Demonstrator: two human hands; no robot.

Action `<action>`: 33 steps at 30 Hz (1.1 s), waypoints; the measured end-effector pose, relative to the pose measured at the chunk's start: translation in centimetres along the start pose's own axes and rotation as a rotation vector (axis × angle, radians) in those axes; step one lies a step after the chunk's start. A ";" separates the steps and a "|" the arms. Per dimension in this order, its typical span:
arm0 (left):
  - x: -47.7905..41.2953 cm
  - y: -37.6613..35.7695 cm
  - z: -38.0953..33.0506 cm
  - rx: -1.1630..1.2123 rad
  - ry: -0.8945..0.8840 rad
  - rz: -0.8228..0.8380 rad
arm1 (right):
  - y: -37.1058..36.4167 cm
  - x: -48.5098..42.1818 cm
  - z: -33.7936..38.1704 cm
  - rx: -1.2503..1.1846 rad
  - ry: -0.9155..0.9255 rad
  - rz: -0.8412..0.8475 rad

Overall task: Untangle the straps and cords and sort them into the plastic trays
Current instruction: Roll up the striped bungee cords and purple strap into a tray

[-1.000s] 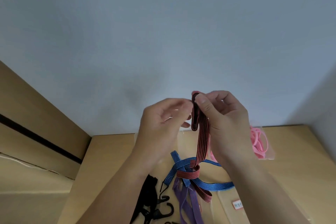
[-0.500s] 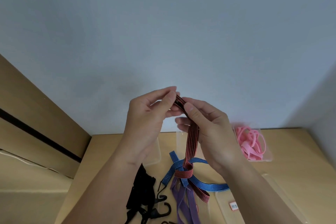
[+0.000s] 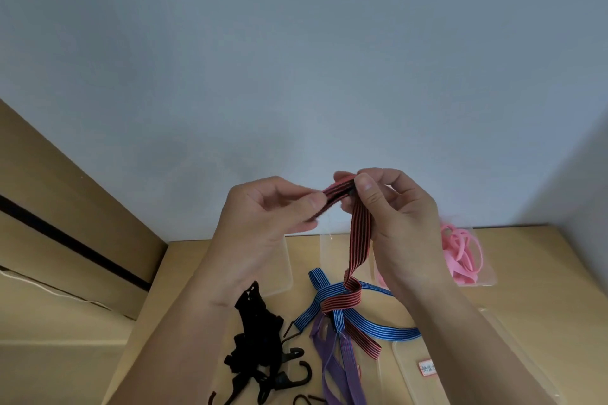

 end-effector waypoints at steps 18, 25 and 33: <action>-0.2 -0.3 -0.2 0.233 -0.127 -0.177 | -2.5 0.7 -1.4 0.027 -0.093 0.160; -0.5 -0.2 -0.4 0.126 -0.132 -0.071 | -1.4 -0.2 -0.5 0.204 -0.002 0.192; 1.1 -0.2 -1.2 0.195 -0.287 -0.218 | -1.6 -0.3 -1.9 -0.193 -0.246 0.080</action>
Point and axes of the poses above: each hand's wrist, its own x-axis away from the middle knuckle, its own y-axis out of the back of the hand, z = x × y, the point moved 8 cm from there along -x, towards the middle knuckle, and after that the axes turned 4 degrees about y, right-handed, at the moved point
